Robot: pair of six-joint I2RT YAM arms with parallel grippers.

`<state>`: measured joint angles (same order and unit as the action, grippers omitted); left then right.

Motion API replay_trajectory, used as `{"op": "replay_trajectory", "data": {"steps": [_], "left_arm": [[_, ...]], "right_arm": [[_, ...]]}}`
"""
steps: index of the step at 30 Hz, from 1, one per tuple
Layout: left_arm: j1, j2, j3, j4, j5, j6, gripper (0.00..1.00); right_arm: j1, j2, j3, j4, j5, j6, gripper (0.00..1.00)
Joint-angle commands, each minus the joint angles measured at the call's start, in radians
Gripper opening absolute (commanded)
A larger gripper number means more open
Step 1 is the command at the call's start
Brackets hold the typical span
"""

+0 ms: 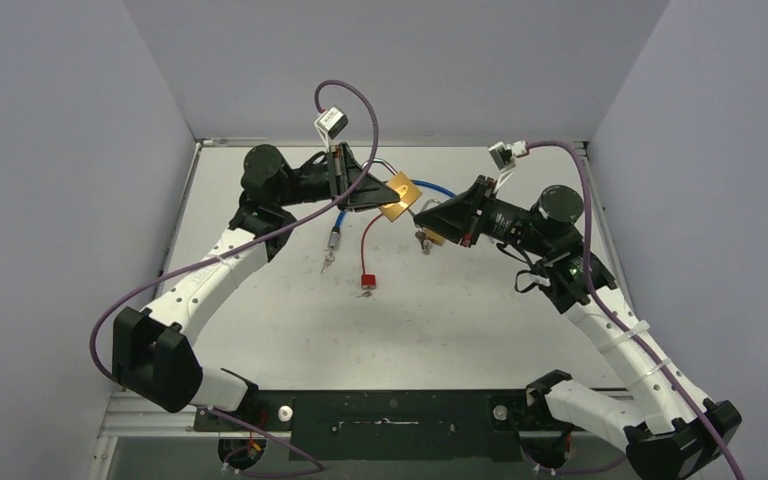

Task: Unlock with the key

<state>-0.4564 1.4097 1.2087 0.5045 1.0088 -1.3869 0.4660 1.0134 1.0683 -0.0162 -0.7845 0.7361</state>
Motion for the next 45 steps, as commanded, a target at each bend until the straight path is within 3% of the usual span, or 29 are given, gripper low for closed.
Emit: {"op": "replay_trajectory", "data": {"steps": [1, 3, 10, 13, 16, 21, 24, 28, 40, 45], "left_arm": [[0.028, -0.073, 0.042, 0.031, -0.144, 0.015, 0.00], [0.027, -0.096, 0.043, -0.091, -0.254, 0.112, 0.00], [0.029, -0.159, 0.008, -0.203, -0.451, 0.278, 0.00], [0.031, -0.154, -0.023, -0.130, -0.416, 0.242, 0.00], [0.054, -0.128, -0.030, -0.069, -0.335, 0.143, 0.00], [0.082, -0.147, -0.076, 0.053, -0.345, 0.006, 0.00], [0.082, -0.127, -0.109, 0.212, -0.362, -0.167, 0.00], [0.081, -0.101, -0.133, 0.351, -0.385, -0.350, 0.00], [0.082, -0.119, -0.089, 0.174, -0.368, -0.199, 0.00], [0.082, -0.118, -0.108, 0.160, -0.383, -0.204, 0.00]], "right_arm": [[-0.004, -0.039, -0.056, 0.095, 0.054, 0.069, 0.00], [0.058, -0.048, -0.077, 0.124, 0.122, 0.102, 0.00], [0.190, 0.029, -0.038, 0.079, 0.241, 0.208, 0.00], [0.192, 0.047, -0.038, 0.100, 0.217, 0.223, 0.00], [0.158, 0.028, -0.021, 0.020, 0.230, 0.136, 0.00], [0.069, -0.060, -0.160, 0.234, 0.149, 0.162, 0.00], [0.096, -0.070, -0.218, 0.354, 0.104, 0.154, 0.00], [0.145, -0.060, -0.224, 0.297, 0.136, 0.073, 0.00], [0.125, -0.002, -0.149, 0.187, 0.192, 0.264, 0.00], [0.130, 0.003, -0.174, 0.279, 0.185, 0.351, 0.06]]}}
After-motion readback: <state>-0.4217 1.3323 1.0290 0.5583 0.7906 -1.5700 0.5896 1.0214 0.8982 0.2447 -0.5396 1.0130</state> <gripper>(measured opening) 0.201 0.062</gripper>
